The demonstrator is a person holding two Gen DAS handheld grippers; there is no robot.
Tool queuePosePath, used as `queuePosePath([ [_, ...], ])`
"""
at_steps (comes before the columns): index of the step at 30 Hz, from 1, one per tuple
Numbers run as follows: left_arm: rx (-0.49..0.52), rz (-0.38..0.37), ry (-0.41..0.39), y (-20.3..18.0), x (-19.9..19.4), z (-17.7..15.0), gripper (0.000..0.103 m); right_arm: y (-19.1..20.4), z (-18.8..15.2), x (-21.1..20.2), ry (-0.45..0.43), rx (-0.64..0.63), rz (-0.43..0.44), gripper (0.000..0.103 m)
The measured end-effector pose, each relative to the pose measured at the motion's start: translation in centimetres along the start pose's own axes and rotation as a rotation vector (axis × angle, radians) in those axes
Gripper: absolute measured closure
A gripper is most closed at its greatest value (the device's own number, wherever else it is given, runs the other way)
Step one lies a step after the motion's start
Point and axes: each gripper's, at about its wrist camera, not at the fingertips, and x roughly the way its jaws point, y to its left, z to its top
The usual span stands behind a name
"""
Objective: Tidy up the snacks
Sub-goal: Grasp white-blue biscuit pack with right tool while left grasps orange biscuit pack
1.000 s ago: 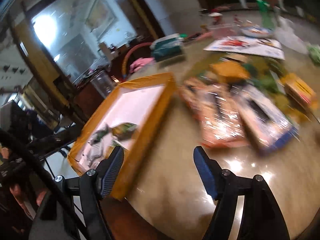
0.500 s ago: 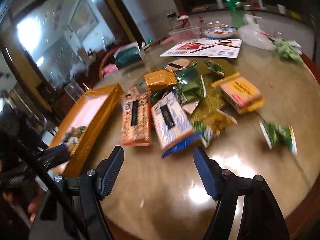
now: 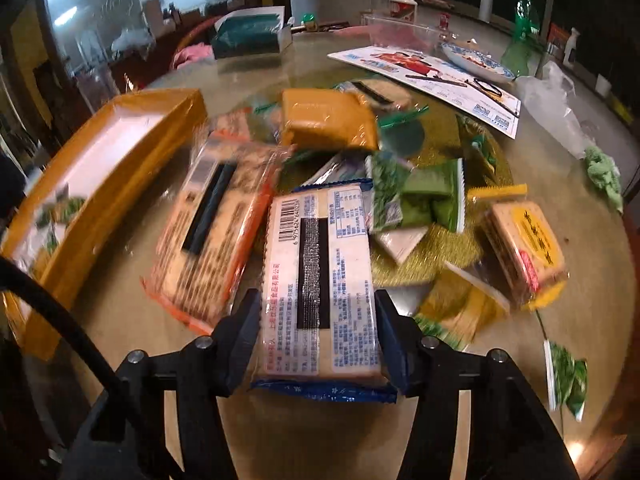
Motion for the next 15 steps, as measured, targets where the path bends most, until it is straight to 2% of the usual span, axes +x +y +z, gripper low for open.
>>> queuePosePath([
  [2, 0.003, -0.009, -0.003, 0.1, 0.0, 0.0, 0.017, 0.7, -0.8, -0.1, 0.015, -0.007, 0.001, 0.045],
  [5, -0.001, 0.003, -0.004, 0.1, 0.2, -0.1, 0.017, 1.2, -1.6, -0.6, -0.005, -0.006, -0.028, 0.047],
  [8, -0.005, -0.004, 0.006, 0.0, 0.2, -0.1, 0.017, 0.3, -2.4, -1.3, -0.009, 0.079, -0.023, 0.048],
  [11, 0.021, 0.003, -0.003, -0.5, 0.4, 0.0, 0.017, -1.0, -4.0, -2.7, -0.038, 0.165, 0.025, 0.048],
  [15, 0.028, -0.004, 0.037, -1.3, 1.6, 0.1, 0.017, -2.7, -6.4, -4.4, -0.092, 0.286, 0.081, 0.048],
])
